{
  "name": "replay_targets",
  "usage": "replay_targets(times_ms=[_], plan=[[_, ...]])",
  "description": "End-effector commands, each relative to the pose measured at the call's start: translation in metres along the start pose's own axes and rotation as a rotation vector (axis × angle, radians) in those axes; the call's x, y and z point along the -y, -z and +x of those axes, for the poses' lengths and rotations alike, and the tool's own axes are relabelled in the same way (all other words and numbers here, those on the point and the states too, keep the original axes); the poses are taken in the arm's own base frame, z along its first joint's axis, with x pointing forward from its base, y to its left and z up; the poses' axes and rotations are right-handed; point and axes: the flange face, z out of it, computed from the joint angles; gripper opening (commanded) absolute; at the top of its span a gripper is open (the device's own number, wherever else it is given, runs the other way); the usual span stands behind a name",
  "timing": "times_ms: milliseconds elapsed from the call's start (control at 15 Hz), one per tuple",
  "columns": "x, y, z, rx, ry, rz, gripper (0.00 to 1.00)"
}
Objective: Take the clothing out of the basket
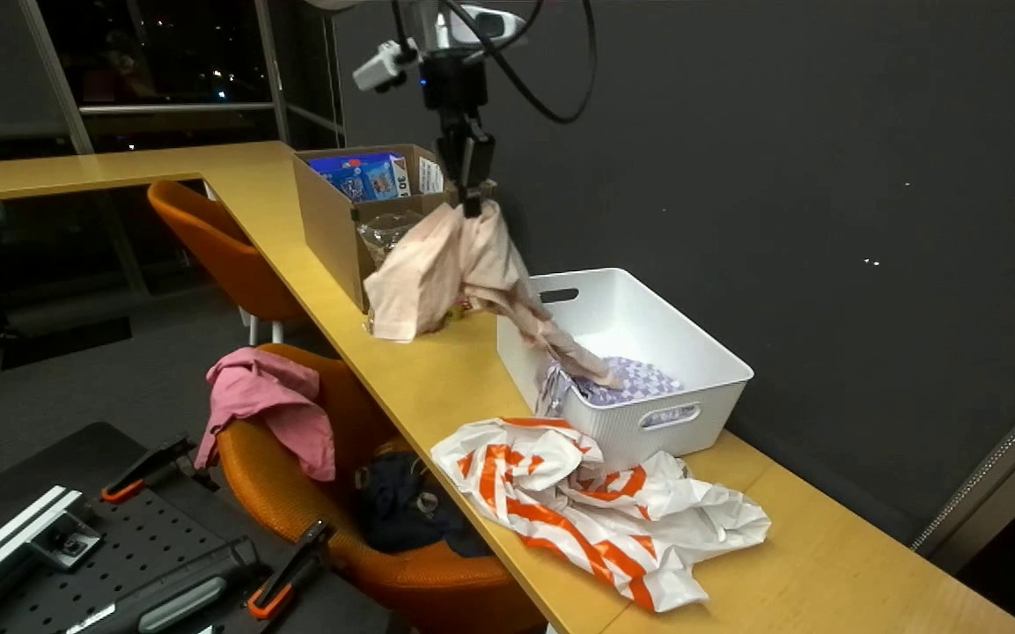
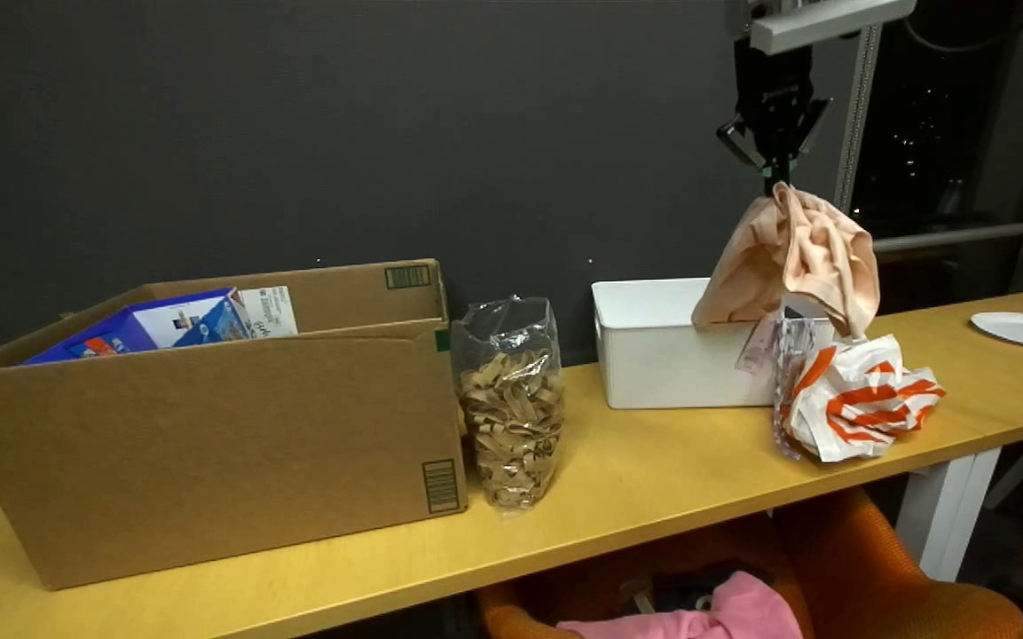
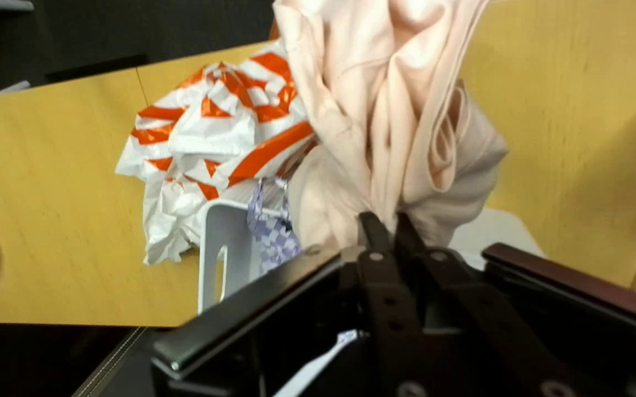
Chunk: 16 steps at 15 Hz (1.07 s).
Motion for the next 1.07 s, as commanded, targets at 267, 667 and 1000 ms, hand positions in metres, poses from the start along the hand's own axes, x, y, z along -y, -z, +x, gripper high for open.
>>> replay_targets(times_ms=[267,667,1000], plan=[[0.113,0.024,-0.182,0.218,0.292,-0.165,0.02],[0.213,-0.036,-0.31,0.352,0.448,-0.312,0.29],[0.221,-0.048,-0.311,0.305,0.484,-0.335,0.62]])
